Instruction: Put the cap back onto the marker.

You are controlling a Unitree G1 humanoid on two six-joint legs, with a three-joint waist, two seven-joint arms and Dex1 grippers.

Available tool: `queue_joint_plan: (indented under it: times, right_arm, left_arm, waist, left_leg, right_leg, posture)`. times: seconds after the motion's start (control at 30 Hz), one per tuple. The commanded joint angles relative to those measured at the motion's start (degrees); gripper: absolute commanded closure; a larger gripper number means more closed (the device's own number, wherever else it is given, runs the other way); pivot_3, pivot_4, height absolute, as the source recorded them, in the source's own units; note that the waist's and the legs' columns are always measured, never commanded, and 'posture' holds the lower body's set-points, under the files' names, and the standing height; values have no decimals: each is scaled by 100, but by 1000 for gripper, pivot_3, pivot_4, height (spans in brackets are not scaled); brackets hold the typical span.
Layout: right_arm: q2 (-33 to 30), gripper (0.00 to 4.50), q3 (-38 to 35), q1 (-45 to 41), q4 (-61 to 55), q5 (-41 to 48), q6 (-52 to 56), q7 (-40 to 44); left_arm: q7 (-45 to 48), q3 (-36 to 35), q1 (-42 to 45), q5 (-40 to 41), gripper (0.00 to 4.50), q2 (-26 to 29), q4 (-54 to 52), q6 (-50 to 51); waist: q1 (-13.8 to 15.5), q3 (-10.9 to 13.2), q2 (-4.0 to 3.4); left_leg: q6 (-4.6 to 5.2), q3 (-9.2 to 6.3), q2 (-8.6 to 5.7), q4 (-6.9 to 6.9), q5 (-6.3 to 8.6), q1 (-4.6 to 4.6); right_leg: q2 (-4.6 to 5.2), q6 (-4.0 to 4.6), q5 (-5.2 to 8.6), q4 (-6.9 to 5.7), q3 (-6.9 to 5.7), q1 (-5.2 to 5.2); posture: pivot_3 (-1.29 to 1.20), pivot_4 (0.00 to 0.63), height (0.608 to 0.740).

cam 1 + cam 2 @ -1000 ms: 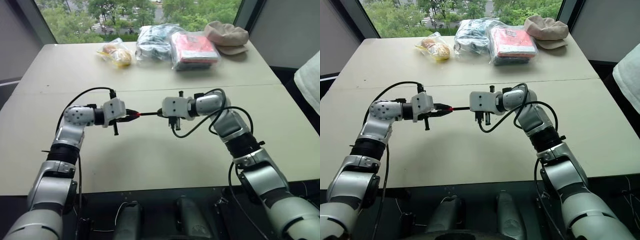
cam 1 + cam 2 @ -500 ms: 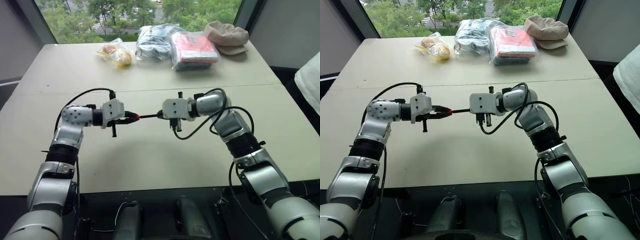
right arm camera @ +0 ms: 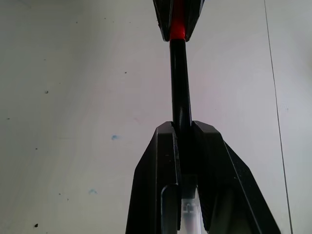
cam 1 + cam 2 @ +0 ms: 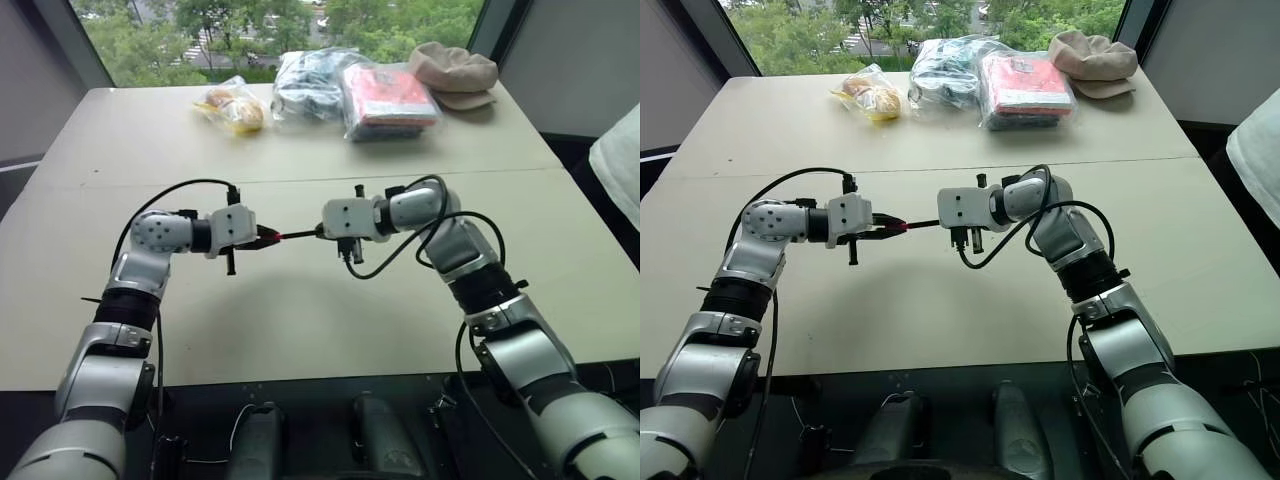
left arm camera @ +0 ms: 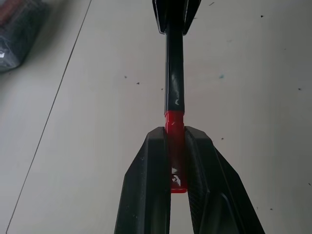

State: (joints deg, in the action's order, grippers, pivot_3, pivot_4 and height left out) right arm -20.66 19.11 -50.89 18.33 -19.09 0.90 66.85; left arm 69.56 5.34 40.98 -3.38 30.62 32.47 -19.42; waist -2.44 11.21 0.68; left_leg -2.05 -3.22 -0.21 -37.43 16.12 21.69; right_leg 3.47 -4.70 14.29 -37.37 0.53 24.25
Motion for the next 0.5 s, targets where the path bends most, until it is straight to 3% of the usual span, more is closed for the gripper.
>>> queue_joint_plan:
  times: [0.03,0.5]
  right_arm:
    - [838,4444,546,-222,-498,400,-295,3]
    - [859,4444,531,-126,-470,458,-610,-166]
  left_arm:
    - [-231,205,418,362,4500,-600,-627,-146]
    - [23,54,339,722,4500,-733,-908,-94]
  waist:
    - [0,0,0]
    - [-3,0,0]
  left_leg:
    - [0,0,0,0,0,0]
    - [0,0,0,0,0,1]
  right_leg:
    - [0,0,0,0,0,0]
    - [0,0,0,0,0,1]
  posture:
    - [0,150,740]
    - [0,150,740]
